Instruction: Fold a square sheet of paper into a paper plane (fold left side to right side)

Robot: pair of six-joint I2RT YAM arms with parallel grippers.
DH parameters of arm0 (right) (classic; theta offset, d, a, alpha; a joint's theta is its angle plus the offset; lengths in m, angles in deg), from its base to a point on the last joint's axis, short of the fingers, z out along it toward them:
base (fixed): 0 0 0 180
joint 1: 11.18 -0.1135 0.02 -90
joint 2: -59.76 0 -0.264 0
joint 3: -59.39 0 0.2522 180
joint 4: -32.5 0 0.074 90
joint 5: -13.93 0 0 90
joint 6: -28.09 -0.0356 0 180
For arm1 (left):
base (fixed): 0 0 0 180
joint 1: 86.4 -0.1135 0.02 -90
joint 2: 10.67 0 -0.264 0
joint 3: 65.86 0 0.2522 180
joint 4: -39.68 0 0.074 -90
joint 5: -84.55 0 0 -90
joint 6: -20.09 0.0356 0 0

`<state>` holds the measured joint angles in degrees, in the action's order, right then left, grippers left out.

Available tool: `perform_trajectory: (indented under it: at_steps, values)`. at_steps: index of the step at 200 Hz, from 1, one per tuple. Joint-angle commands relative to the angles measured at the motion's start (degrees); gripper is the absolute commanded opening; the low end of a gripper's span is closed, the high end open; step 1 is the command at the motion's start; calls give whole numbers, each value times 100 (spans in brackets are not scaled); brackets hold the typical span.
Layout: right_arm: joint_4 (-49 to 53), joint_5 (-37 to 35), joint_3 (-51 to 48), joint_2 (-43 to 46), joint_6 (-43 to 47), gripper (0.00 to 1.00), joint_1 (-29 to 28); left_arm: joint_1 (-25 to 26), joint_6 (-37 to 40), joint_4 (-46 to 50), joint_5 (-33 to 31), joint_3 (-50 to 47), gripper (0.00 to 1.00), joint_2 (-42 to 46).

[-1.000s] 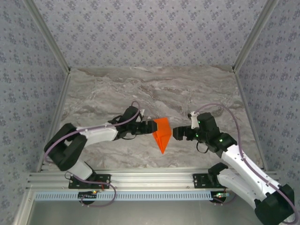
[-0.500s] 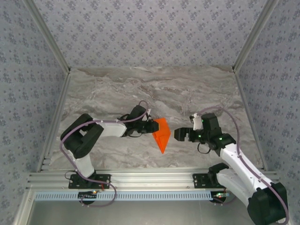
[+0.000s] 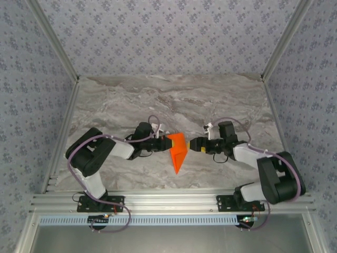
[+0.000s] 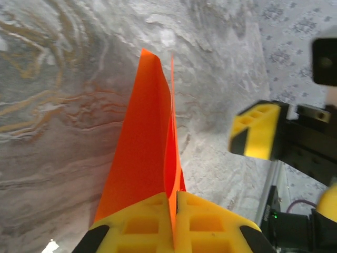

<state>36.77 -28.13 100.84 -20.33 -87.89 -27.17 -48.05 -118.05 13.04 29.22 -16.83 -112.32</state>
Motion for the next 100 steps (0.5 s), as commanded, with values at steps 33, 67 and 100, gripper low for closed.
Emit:
perform_trajectory:
  at_steps: [33, 67, 100]
  values:
    - [-1148, 591, 550, -1098, 55, 80, 34, -22, -12, -666, 487, -82, 0, 338]
    - [-2184, 1057, 576, -1858, -420, 70, 27, -28, -21, -697, 510, -99, 0, 352]
    - [-2236, 1138, 494, -1883, -397, 51, 10, -41, -26, -666, 448, -90, 0, 298]
